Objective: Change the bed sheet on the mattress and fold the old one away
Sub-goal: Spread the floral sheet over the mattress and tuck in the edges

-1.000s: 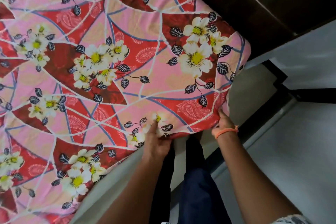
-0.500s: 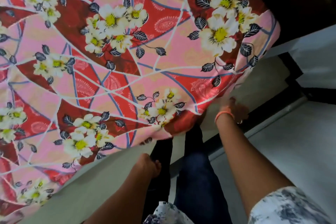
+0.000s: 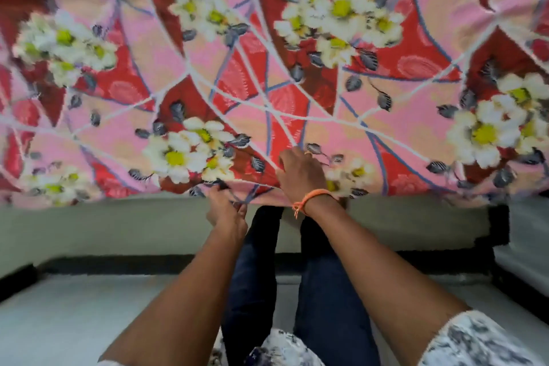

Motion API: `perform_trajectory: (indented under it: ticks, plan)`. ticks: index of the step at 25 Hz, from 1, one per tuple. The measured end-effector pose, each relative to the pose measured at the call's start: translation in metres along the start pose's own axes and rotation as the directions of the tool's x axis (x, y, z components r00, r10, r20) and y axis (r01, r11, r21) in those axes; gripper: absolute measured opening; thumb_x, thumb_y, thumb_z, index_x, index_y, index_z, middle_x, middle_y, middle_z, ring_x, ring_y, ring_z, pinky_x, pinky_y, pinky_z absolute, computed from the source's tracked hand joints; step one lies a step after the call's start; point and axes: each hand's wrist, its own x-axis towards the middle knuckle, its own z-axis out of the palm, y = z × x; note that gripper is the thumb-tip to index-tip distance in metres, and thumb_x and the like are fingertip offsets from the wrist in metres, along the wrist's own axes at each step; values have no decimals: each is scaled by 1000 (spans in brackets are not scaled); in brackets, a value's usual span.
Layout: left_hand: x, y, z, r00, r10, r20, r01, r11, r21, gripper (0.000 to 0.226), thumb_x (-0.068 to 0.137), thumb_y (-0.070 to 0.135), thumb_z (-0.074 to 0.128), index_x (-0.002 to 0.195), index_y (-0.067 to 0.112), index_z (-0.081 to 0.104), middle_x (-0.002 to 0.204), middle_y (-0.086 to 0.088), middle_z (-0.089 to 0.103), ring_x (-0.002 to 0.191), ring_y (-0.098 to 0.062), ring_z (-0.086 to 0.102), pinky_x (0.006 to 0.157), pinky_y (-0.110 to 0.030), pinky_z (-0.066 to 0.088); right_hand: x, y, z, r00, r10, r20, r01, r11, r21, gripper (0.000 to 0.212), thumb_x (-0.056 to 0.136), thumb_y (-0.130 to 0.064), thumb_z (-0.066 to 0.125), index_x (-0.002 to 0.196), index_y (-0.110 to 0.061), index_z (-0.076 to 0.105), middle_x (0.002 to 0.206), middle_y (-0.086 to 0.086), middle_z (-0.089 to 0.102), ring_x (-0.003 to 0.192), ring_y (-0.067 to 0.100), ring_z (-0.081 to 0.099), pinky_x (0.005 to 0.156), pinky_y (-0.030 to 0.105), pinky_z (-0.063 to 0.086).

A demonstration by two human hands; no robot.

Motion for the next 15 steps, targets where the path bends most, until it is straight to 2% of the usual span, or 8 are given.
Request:
perform_trajectory:
  ticks: [3, 4, 6, 7, 8, 10, 12, 15]
  plan:
    - [14, 20, -10, 991, 129, -21, -125, 983, 132, 45, 81, 42, 75, 92, 0, 63, 84, -18, 68, 69, -27, 63, 71, -33, 55, 23, -41, 15, 978, -118, 170, 135, 986, -96, 23, 92, -27, 53, 111, -15, 54, 114, 9, 58, 101, 32, 57, 81, 38, 46]
    - [14, 24, -8, 992, 124, -4, -123, 989, 81, 41, 80, 36, 77, 88, -3, 64, 76, -18, 69, 63, -24, 63, 66, -29, 53, 29, -51, 19, 971, -134, 198, 155, 983, -95, 21, 91, -27, 54, 109, -15, 54, 112, 9, 59, 100, 32, 57, 80, 38, 46]
    - [20, 31, -13, 999, 31, 38, -26, 990, -136, 20, 76, 18, 75, 73, 3, 61, 58, -7, 65, 53, -18, 59, 55, -23, 49, 37, -81, 34, 953, -187, 237, 205, 977, -56, 15, 88, -24, 54, 100, -16, 58, 105, 10, 62, 98, 31, 59, 77, 36, 44]
    - [24, 30, -16, 992, -16, 129, 52, 959, -278, 16, 70, 14, 73, 74, 5, 62, 62, -7, 66, 57, -18, 60, 57, -25, 50, 39, -94, 40, 952, -198, 232, 214, 976, -45, 13, 87, -23, 54, 96, -16, 60, 102, 10, 64, 97, 30, 59, 77, 35, 43]
    - [26, 27, -18, 961, -57, 272, 170, 895, -412, 20, 65, 14, 71, 81, 4, 64, 77, -13, 68, 66, -22, 63, 64, -29, 53, 41, -107, 46, 957, -198, 211, 212, 976, -43, 13, 87, -24, 55, 94, -15, 61, 100, 10, 66, 96, 30, 59, 77, 35, 42]
    - [29, 13, -28, 852, -37, 522, 359, 767, -532, 28, 73, 16, 66, 97, 2, 66, 100, -20, 67, 80, -27, 66, 78, -37, 56, 48, -129, 56, 961, -222, 164, 226, 974, -4, 17, 87, -32, 58, 92, -16, 61, 93, 8, 67, 90, 29, 61, 74, 35, 44]
    - [32, -5, -39, 802, -4, 597, 444, 674, -590, 23, 88, 10, 57, 106, -1, 66, 98, -18, 71, 81, -26, 70, 79, -37, 59, 58, -145, 63, 944, -277, 181, 277, 961, 27, 25, 87, -41, 60, 90, -17, 61, 88, 5, 68, 86, 28, 63, 74, 35, 48]
    - [51, -44, -60, 810, 45, 585, 478, 527, -702, 45, 81, 8, 70, 124, -4, 63, 115, -22, 69, 92, -27, 71, 86, -40, 58, 57, -164, 88, 868, -362, 338, 445, 871, -209, 26, 89, -43, 61, 92, -17, 58, 88, 7, 67, 85, 29, 62, 69, 34, 45]
